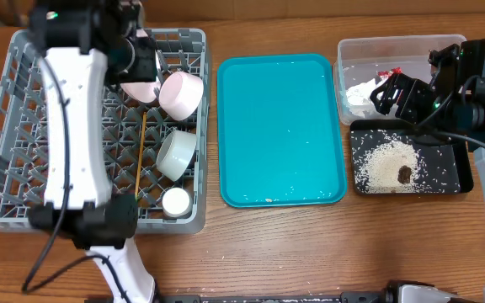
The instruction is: Sort waste into correct bins and load items into the dishwasher
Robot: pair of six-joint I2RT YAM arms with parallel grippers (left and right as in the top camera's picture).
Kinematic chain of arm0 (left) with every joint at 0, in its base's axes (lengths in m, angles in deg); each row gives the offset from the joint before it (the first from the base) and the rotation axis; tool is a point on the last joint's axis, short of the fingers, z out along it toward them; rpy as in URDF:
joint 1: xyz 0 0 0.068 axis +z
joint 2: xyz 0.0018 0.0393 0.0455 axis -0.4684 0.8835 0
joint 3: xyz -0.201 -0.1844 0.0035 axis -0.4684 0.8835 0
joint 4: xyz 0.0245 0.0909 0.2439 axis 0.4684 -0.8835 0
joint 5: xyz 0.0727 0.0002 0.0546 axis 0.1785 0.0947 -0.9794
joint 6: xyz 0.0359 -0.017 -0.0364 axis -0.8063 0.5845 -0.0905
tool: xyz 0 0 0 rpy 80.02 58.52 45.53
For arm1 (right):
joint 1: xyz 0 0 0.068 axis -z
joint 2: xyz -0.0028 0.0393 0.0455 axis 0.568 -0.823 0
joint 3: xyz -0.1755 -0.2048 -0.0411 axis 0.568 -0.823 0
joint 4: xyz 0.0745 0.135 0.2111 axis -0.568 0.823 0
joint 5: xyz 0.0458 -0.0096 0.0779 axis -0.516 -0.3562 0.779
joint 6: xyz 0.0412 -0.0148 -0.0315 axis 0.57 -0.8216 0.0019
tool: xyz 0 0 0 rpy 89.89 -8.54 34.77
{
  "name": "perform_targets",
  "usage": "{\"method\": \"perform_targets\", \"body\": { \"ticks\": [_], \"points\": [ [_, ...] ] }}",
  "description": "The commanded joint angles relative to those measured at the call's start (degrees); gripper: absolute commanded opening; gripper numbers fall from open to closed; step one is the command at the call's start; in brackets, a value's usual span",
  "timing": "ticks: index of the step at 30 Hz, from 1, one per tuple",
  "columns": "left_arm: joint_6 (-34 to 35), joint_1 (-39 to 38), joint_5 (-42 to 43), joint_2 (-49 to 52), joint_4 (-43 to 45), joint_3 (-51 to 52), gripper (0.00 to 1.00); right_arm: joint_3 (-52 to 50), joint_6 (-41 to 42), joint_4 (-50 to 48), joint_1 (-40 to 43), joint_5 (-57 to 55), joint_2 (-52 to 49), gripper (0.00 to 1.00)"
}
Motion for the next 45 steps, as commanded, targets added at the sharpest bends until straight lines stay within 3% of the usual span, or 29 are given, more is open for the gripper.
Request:
{"method": "perform_targets", "body": {
  "ticks": [1, 2, 9, 21, 28, 35, 42, 45],
  "points": [
    [1.01, -0.17, 6.58, -6.36, -1.36, -3.28, 0.77, 0.02, -0.20, -0.33, -0.22, -0.17, 0.35, 1.00],
    [1.01, -0.15, 7.17, -7.21, -1.36, -3.28, 1.00, 0.02, -0.22, -0.33, -0.22, -0.17, 0.35, 1.00],
    [8.79, -0.15, 9.35, -7.63, 0.52, -3.21, 1.00, 0.02, -0.22, -0.33, -0.22, -0.15, 0.35, 1.00],
    [8.72, -0.11, 9.35, -7.37, 0.50, -3.04, 1.00, 0.02, -0.22, -0.33, -0.26, -0.15, 1.46, 1.00],
    [8.72, -0.11, 9.35, -7.37, 0.50, -3.02, 1.00, -2.19, -0.76, -3.02, -4.55, -4.92, 12.33, 1.00],
    [8.72, -0.11, 9.38, -7.37, 0.50, -3.02, 1.00, -24.74, -15.08, -26.25, -9.68, -5.73, 31.85, 1.00],
    [8.70, -0.11, 9.35, -7.37, 0.50, -3.04, 1.00, -56.00, -15.28, -47.67, -9.53, -5.77, 57.72, 1.00],
    [8.72, -0.11, 9.35, -7.37, 0.50, -3.02, 1.00, -64.81, -15.19, -52.59, -9.18, -5.66, 65.13, 1.00]
  ]
}}
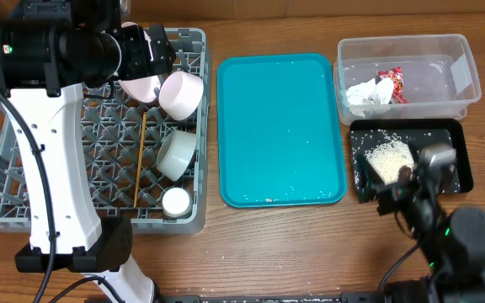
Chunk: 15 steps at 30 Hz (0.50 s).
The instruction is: Sort waste into correct bins and load items into the dishwasher
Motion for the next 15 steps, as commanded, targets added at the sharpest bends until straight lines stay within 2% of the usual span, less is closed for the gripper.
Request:
{"method": "perform_targets", "body": {
  "ticks": [1, 6, 15],
  "points": [
    [1.01, -0.11, 0.44, 0.35, 0.09, -0.07, 1.00, -10.12, -1.09, -4.74, 0.28, -0.57, 8.92, 1.00],
    [1.01, -0.11, 0.46, 0.35, 0.09, -0.07, 1.00, -18.56, -1.09, -8.74, 0.31, -0.59, 15.89, 1.00],
    [1.01, -0.11, 0.44, 0.35, 0.09, -0.07, 1.00, -27.32, -1.09, -12.83, 0.31, -0.61, 22.93, 1.00]
  ]
}}
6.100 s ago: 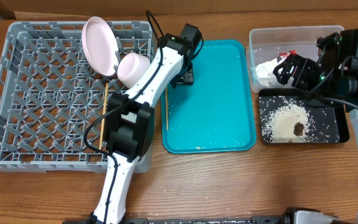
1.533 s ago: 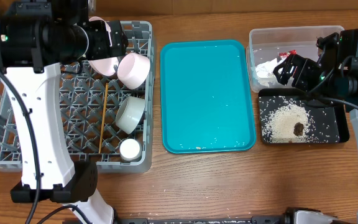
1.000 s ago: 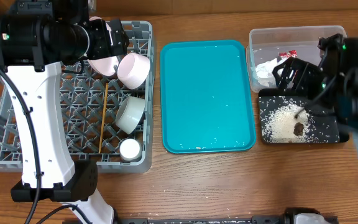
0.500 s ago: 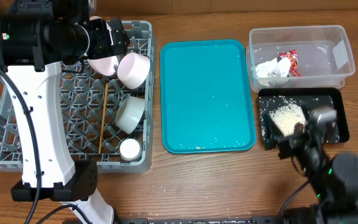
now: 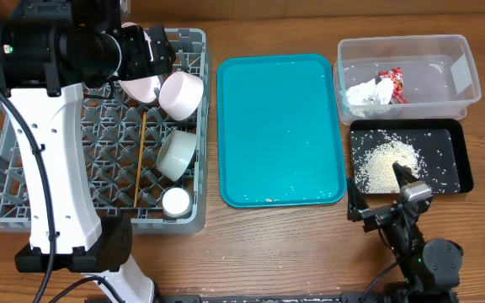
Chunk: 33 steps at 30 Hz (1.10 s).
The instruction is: Sort waste into correct bins and load items into the dishwasher
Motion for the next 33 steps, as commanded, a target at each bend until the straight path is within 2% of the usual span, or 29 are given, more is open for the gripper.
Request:
{"method": "perform_targets", "body": {
  "ticks": [1, 9, 13, 33],
  "points": [
    [1.01, -0.11, 0.44, 0.33, 0.09, -0.09, 1.00, -3.98, -0.24, -2.38, 0.22, -0.57, 3.39, 1.00],
    [1.01, -0.11, 0.42, 0.33, 0.09, -0.07, 1.00, -5.68, -0.26, -7.54, 0.11, -1.11, 3.39, 1.00],
    [1.01, -0.11, 0.44, 0.33, 0.09, -0.07, 1.00, -5.68, 3.08, -3.43, 0.00, -1.09, 3.34, 1.00],
    [1.01, -0.11, 0.42, 0.33, 0.09, -0.07, 1.00, -5.68, 2.99, -3.54, 0.11, -1.88, 3.34, 1.00]
  ]
}}
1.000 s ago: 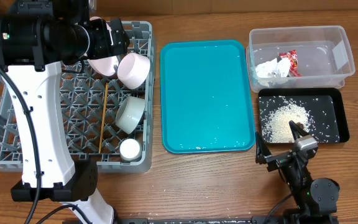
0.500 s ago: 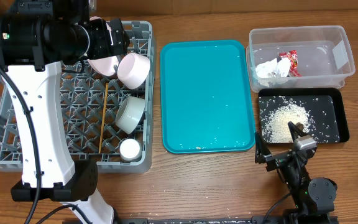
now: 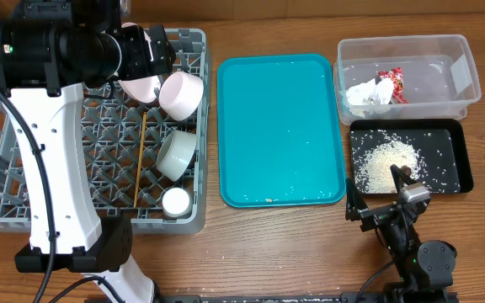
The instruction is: Sort waste into correct bins and load items into the dishwasher
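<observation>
In the grey dish rack (image 3: 7,181) lie a pink cup (image 3: 183,93), a pink bowl (image 3: 138,87), a pale green cup (image 3: 177,153), a small white cup (image 3: 175,202) and a wooden stick (image 3: 140,160). My left gripper (image 3: 148,52) hovers over the rack's far edge by the pink bowl; its jaws are too dark to read. The clear bin (image 3: 466,80) holds white paper and a red wrapper (image 3: 391,84). The black tray (image 3: 453,160) holds scattered rice. My right gripper (image 3: 356,206) sits folded at the table's front, just below the black tray; its jaws cannot be made out.
A bare teal tray (image 3: 280,126) lies between the rack and the two bins. The left arm's white links span the rack from front to back. The right arm's base sits at the lower right edge.
The folded right arm has shifted a few pixels toward the front edge. Nothing else differs.
First my right gripper was over the clear bin by the red wrapper, and my left arm lay low over the rack. Then the wrapper lay in the bin, the right arm was in front of the black tray and the left arm stood higher. Since then the right arm has been folded at the front.
</observation>
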Robot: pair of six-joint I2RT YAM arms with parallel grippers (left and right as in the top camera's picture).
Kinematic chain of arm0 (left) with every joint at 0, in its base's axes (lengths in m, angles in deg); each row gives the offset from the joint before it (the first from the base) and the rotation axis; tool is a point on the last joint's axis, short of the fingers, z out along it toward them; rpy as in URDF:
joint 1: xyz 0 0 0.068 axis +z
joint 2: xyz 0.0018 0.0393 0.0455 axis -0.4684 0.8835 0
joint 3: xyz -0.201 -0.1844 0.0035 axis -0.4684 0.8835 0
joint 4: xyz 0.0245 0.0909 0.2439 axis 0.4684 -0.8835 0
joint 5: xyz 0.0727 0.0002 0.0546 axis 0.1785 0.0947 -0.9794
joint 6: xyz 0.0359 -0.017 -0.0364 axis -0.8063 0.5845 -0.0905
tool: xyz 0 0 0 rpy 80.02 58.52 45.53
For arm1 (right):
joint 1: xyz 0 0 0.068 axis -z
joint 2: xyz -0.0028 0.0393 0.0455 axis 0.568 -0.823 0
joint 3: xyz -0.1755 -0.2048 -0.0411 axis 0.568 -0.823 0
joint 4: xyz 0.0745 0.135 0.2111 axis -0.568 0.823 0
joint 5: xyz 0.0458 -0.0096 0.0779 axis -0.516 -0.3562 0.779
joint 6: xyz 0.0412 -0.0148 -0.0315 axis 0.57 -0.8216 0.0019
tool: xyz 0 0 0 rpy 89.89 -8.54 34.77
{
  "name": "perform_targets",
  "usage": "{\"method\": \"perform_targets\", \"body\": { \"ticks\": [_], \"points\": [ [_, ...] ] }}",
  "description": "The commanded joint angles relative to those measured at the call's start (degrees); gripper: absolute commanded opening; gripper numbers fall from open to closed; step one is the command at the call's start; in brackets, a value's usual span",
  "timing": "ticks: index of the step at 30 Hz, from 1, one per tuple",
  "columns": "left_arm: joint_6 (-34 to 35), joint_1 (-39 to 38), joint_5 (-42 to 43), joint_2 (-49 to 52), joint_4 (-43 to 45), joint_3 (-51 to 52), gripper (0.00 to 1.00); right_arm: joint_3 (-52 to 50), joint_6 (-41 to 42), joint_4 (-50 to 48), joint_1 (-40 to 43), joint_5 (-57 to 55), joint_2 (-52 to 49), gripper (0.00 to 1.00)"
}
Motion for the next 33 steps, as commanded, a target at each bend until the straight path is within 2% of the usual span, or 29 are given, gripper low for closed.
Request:
{"method": "perform_targets", "body": {
  "ticks": [1, 14, 18, 27, 33],
  "points": [
    [1.01, -0.11, 0.44, 0.35, 0.07, -0.07, 1.00, -0.61, 0.22, -0.31, 0.11, -0.79, 0.48, 1.00],
    [0.92, -0.11, -0.02, 0.31, 0.26, -0.09, 1.00, -0.61, 0.22, -0.31, 0.11, -0.79, 0.48, 1.00],
    [0.55, -0.11, -2.97, -1.18, 1.73, -0.11, 1.00, -0.61, 0.22, -0.31, 0.11, -0.79, 0.48, 1.00],
    [0.55, -2.23, -4.52, -8.50, 11.54, 3.48, 1.00, -0.61, 0.22, -0.31, 0.11, -0.79, 0.48, 1.00],
    [0.57, -2.36, -5.42, -18.56, 23.78, 18.84, 1.00, -0.61, 0.22, -0.31, 0.11, -0.79, 0.48, 1.00]
  ]
}}
